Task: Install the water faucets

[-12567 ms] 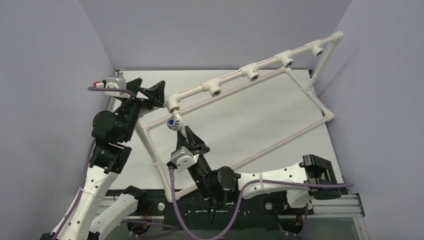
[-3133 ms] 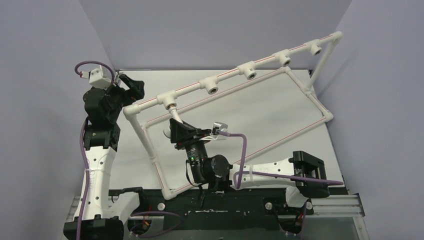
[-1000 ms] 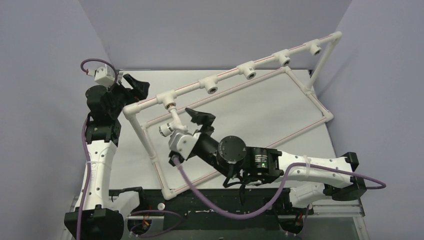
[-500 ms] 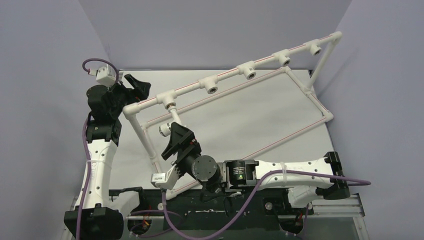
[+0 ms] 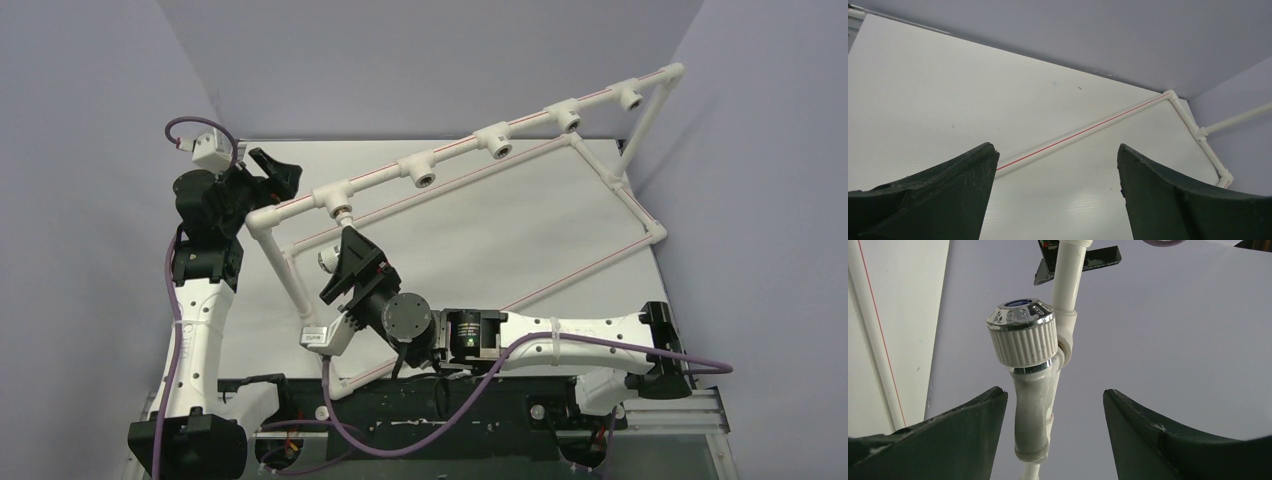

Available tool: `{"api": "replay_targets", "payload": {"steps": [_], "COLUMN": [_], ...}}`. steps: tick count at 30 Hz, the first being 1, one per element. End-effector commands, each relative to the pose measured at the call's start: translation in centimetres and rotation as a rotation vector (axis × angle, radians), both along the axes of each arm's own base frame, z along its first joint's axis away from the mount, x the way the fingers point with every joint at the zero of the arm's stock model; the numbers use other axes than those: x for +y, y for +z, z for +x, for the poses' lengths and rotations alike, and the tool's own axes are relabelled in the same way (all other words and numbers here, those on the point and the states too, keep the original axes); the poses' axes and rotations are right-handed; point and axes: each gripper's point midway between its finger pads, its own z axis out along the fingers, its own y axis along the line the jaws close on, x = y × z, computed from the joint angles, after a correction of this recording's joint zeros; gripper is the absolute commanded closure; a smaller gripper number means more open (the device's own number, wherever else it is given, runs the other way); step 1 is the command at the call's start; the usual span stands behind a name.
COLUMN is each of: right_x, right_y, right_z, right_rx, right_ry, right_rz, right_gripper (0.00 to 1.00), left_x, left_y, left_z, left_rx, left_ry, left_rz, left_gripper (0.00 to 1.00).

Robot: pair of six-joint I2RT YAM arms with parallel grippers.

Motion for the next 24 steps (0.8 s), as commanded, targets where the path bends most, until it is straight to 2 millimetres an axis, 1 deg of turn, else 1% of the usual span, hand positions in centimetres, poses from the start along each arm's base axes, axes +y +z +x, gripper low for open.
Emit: {"api": "replay_targets", "payload": {"steps": [1,4,8,11,13,17,21,24], "right_x": [0.6,0.7,0.9,0.9,0.8,0.7,0.5,0.6], "right_y": [0.5,0.3,0.1,0.1,0.1,0.0,0.3,0.5], "right_z": [0.9,1.3,1.6,1.8,1.9,2.0,2.1,1.9], "right_rx": [-0.019,-0.021,-0.024,-0.03,-0.03,-0.026,-0.014,0.031], "right_ry": [-0.01,-0.015,-0.015,-0.026,-0.031,-0.04,-0.051,-0.027], "right_rz": [0.041,0.042,0.053,0.056,0.067,0.104,0.186,0.274], "right_gripper": [0.31,0.35,0.45,0.56,0.67,1.0,1.0,1.0], "left_x": [-0.4,-0.3,-0.3,-0.2,-0.2,-0.1,0.0,0.0], "left_y": [2.9,2.9,3.0,2.9,2.9,2.8,2.8,2.9], "left_z": [0.2,0.2,0.2,0.3,0.3,0.3,0.3,0.3], "left_rx": [-0.094,-0.094,-0.095,-0.092,-0.091,-0.089,-0.092,-0.092], "left_ry": [-0.018,-0.018,-0.016,-0.015,-0.015,-0.012,-0.01,-0.012], "left_rz": [0.008,0.009,0.009,0.009,0.008,0.006,0.006,0.007], "left_gripper": [0.13,0.13,0.13,0.13,0.14,0.13,0.13,0.14]}}
